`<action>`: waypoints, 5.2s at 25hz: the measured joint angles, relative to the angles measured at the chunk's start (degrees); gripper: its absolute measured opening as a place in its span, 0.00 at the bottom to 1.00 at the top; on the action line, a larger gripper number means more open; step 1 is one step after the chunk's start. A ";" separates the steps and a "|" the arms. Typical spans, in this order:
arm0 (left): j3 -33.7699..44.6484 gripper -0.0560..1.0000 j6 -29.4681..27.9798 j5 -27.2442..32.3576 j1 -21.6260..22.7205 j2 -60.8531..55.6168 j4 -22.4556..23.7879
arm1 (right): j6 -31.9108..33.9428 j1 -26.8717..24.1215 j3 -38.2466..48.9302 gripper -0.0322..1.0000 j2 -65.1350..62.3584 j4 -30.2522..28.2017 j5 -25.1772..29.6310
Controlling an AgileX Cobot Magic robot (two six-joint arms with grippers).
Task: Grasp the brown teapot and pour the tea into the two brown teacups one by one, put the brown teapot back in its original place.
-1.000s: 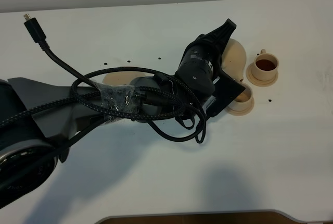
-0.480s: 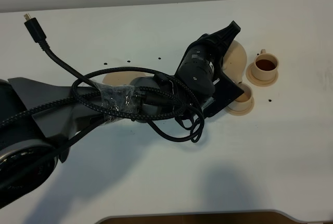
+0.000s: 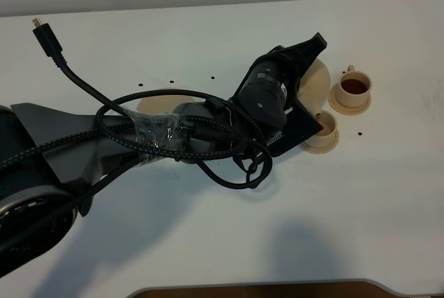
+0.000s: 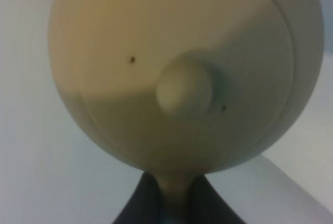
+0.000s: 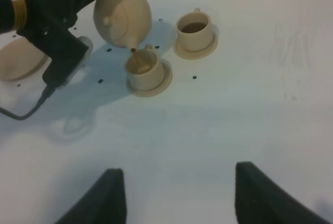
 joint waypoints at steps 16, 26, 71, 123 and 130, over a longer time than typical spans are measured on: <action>0.00 0.19 2.35 -0.22 0.00 0.00 1.81 | 0.00 0.00 0.00 0.50 0.00 0.00 0.00; 0.00 0.19 4.02 -0.22 0.00 0.00 1.81 | 0.00 0.00 0.00 0.50 0.00 0.00 0.00; -1.67 0.19 10.10 -2.67 0.00 0.04 1.94 | 0.00 0.00 0.00 0.50 0.00 0.00 0.00; -3.97 0.19 17.28 -6.61 0.00 0.04 1.94 | 0.00 0.00 0.00 0.50 0.00 0.00 0.00; -3.97 0.19 18.04 -6.68 0.00 0.04 1.94 | 0.00 0.00 0.00 0.50 0.00 0.00 0.00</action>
